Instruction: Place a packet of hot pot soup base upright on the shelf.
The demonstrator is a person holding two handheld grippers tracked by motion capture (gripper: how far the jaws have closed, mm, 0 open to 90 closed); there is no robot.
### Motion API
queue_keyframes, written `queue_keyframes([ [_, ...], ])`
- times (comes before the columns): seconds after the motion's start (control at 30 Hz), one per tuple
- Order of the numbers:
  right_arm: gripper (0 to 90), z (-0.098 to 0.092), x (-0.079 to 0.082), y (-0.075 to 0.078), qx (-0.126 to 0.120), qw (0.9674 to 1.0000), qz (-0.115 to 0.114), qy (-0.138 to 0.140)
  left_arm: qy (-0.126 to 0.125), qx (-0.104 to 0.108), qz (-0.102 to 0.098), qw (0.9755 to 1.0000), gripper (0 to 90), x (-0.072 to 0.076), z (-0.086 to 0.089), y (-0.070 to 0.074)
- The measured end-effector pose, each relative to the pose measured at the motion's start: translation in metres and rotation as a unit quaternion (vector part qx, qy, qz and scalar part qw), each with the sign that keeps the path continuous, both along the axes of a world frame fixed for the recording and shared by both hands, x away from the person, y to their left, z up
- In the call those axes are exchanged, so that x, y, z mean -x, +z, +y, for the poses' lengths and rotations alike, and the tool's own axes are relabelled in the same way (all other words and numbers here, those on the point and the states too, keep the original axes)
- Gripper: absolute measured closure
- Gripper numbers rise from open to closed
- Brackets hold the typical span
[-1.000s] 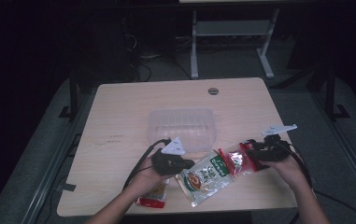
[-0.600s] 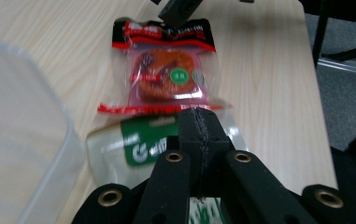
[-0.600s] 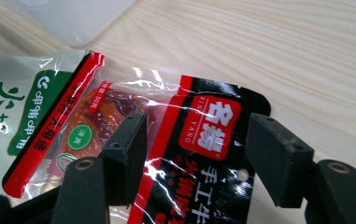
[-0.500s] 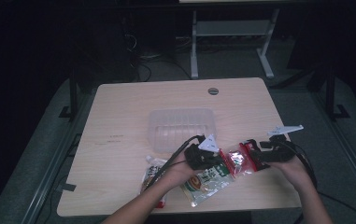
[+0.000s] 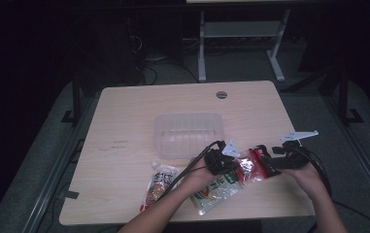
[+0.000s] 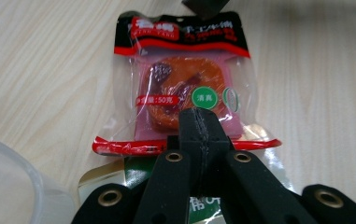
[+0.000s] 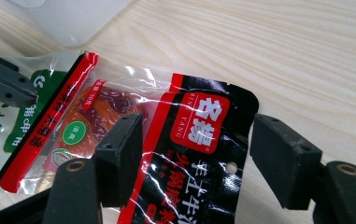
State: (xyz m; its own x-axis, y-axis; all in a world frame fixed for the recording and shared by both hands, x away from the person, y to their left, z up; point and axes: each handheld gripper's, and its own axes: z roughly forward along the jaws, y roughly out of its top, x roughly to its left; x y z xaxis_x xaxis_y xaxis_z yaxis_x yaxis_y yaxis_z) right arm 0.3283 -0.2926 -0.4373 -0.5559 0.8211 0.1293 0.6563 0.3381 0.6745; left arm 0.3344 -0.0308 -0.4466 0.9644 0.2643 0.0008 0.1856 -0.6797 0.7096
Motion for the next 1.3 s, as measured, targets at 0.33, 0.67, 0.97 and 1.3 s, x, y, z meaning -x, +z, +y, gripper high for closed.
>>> queue_keyframes([
  [0.33, 33.8, -0.005, 0.001, 0.001, -0.006, 1.0000, 0.000, -0.006, -0.001, -0.024, -0.003, 0.9997, 89.7, 0.000, -0.005, -0.008],
  [0.67, 30.9, -0.014, 0.003, 0.005, -0.030, 0.9995, -0.009, -0.012, 0.004, -0.042, 0.004, 0.9991, 89.7, -0.001, -0.006, -0.014],
  [0.97, 28.3, -0.017, -0.003, -0.003, -0.056, 0.9984, 0.009, 0.001, 0.005, -0.045, 0.012, 0.9989, 89.8, -0.001, -0.006, -0.015],
  [1.3, 26.3, -0.020, -0.012, -0.019, -0.090, 0.9946, 0.046, 0.024, 0.005, -0.045, 0.015, 0.9988, 89.8, -0.002, -0.006, -0.015],
])
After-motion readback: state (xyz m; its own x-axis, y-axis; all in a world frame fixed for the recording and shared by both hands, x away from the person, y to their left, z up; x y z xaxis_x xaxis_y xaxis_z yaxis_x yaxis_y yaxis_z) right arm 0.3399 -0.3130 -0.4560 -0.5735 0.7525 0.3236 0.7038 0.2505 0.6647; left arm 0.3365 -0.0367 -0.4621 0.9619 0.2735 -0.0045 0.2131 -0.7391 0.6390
